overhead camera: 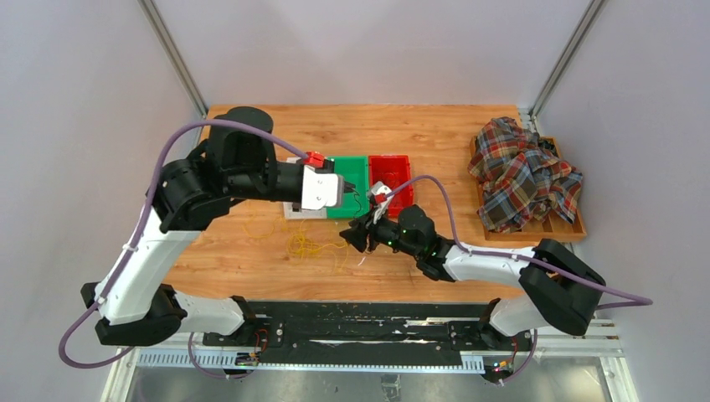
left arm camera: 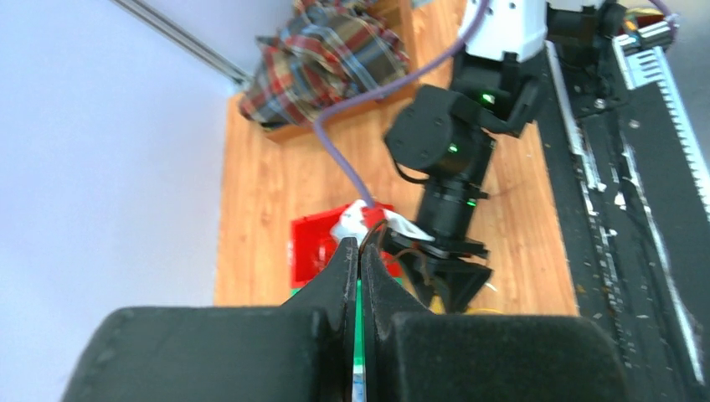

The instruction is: Untangle the cables

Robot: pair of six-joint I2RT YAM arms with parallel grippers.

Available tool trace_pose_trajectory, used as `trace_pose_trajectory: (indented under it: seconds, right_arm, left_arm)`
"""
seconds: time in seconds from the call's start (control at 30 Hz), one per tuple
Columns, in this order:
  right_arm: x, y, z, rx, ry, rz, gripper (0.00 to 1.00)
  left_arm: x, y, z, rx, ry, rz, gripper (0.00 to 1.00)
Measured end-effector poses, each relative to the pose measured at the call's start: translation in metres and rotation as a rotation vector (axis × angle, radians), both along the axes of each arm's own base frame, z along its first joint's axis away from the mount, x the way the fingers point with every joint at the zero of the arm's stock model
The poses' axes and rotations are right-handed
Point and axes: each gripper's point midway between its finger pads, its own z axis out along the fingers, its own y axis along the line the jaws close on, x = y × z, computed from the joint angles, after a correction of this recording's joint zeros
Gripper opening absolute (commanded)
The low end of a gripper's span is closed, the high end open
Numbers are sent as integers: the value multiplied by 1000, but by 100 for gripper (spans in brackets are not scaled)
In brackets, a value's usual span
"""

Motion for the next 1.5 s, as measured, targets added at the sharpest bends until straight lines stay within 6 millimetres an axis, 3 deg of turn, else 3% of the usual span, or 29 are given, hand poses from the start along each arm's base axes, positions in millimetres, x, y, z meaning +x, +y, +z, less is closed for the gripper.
trace_pose_trajectory:
  seconds: [0.1,0.3,0.53,0.9,1.07,1.17,1.3,1.5]
  right_arm:
    - [-2,-7,-16,-16,39,-36,48]
    - [0,-16,-30,-17,88,-99,54]
    - [-13,-19,-43,-23,125,-112,55]
    - [-16,-27,-50,-18,148,-156,55]
    - [-18,-32,-58,-31,164,-171,54]
    - [-18,-33,-58,-32,166,-178,54]
    - [-17,-39,-44,-18,147,-197,57]
    - [-16,-42,30,83,24,-188,63]
  left_arm:
    - [2,2,22,-37,-63,1,1]
    - [8,8,63,-94,-197,21,1]
    - [24,20,132,-266,-415,137,1]
    - [46,63,232,-650,-724,431,1]
    - [46,89,273,-802,-807,544,1]
    - [40,94,280,-834,-804,544,1]
    - [31,93,270,-818,-774,492,1]
    - [32,81,243,-754,-718,446,0]
